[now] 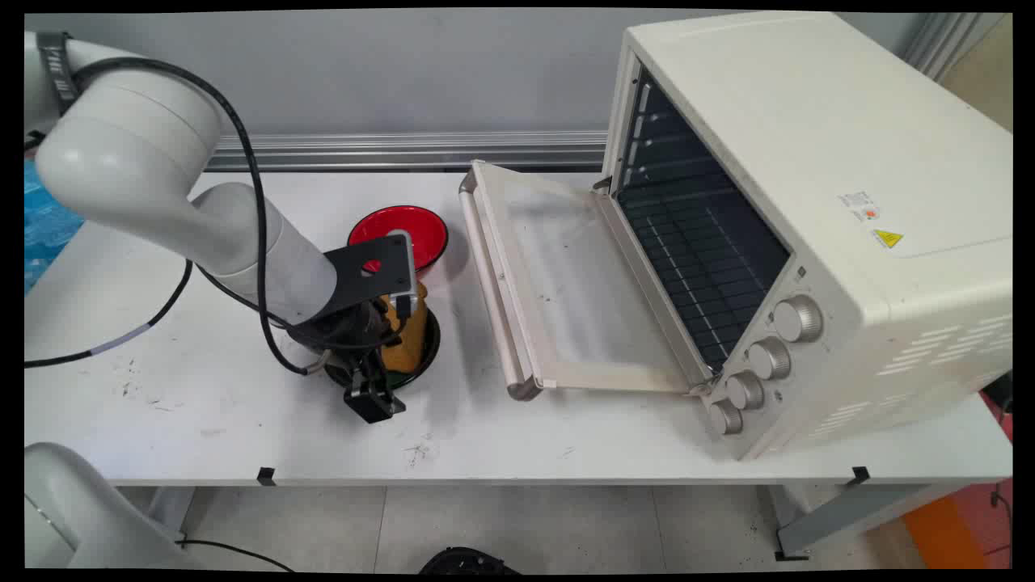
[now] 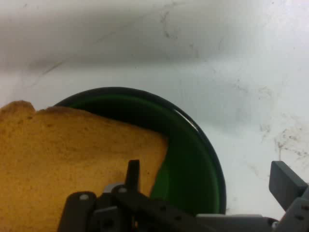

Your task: Close the oven

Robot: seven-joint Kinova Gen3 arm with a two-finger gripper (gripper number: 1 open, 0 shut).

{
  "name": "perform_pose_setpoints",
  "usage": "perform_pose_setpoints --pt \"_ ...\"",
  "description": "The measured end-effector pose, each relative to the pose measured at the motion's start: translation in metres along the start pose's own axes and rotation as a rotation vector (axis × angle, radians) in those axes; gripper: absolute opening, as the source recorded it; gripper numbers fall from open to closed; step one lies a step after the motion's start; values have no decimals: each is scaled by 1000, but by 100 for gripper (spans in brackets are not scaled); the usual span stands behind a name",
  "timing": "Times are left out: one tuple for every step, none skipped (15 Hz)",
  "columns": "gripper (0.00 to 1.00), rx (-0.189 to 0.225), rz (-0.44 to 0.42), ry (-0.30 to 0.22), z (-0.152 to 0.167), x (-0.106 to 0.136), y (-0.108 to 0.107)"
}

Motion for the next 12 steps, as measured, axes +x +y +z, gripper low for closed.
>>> perform_pose_setpoints --pt "100 -3 -1 4 -3 0 0" --pt "100 -7 0 9 -8 0 -1" --pt "100 -11 2 13 -12 -1 -1" --pt "100 -17 4 20 -17 -2 -1" --pt "100 -23 7 27 -24 -3 -2" --pt "100 -29 9 34 -30 -4 -3" --pt "100 -34 12 41 -36 -6 -4" --pt "100 -39 13 49 -43 -7 -6" --pt "100 -44 15 56 -50 -9 -8" --pt "100 -48 17 60 -56 -10 -9" --pt "100 -51 17 64 -60 -11 -11" --pt "100 -54 19 69 -66 -13 -13"
